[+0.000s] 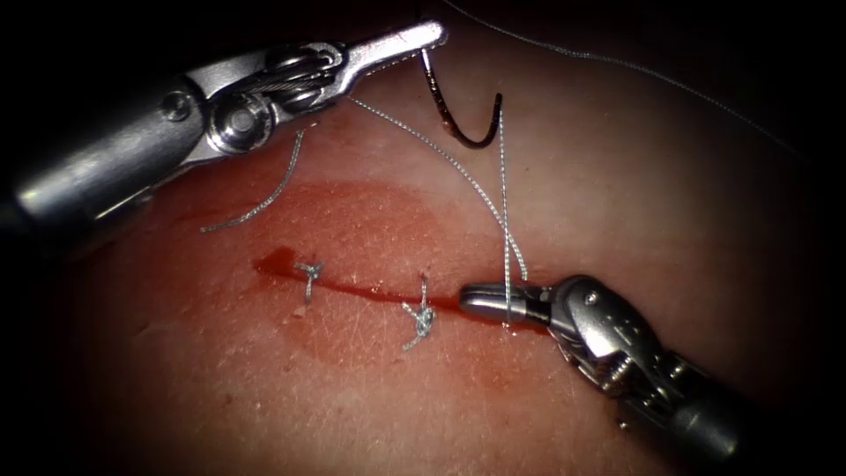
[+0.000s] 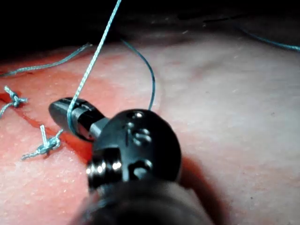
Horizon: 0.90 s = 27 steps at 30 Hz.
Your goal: Wound Closure
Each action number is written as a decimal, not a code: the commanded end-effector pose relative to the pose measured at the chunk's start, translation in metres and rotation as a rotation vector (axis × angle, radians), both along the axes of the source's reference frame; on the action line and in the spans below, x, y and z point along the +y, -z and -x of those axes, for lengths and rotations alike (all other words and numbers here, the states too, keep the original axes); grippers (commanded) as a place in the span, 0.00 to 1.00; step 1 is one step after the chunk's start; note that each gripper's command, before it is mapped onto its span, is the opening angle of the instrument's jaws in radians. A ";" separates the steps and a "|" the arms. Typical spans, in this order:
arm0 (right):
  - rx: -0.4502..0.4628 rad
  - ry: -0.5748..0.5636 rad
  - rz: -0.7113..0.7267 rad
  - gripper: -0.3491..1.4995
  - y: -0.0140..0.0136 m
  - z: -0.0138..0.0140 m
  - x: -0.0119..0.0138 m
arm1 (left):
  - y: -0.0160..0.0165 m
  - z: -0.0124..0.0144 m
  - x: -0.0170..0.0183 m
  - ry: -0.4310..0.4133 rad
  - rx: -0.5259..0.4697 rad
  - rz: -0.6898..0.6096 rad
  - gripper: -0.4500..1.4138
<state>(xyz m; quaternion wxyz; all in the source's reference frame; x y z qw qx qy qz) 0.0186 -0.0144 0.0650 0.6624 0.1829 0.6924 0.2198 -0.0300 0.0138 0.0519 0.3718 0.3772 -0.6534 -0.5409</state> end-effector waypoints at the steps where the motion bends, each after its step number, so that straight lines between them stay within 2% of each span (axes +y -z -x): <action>1: 0.009 0.010 -0.011 0.00 0.0009 -0.0007 0.0004 | 0.0009 0.0000 0.0013 0.010 0.003 0.009 0.00; 4: 0.019 0.031 -0.055 0.00 0.0010 -0.0001 -0.0007 | 0.0007 -0.0008 0.0017 0.032 0.023 0.014 0.00; 6: 0.010 0.054 -0.095 0.00 0.0008 0.0009 -0.0022 | 0.0006 -0.0013 0.0020 0.050 0.036 0.013 0.00; 12: 0.004 0.075 -0.166 0.00 0.0007 0.0017 -0.0035 | 0.0005 -0.0017 0.0023 0.084 0.063 0.017 0.00; 14: 0.005 0.088 -0.196 0.00 0.0005 0.0019 -0.0045 | 0.0004 -0.0019 0.0025 0.089 0.068 0.017 0.00; 17: -0.043 0.133 -0.269 0.00 0.0005 0.0026 -0.0069 | 0.0003 -0.0026 0.0028 0.106 0.081 0.017 0.00; 27: -0.061 0.163 -0.377 0.00 0.0003 0.0024 -0.0098 | 0.0003 -0.0036 0.0035 0.148 0.112 0.014 0.00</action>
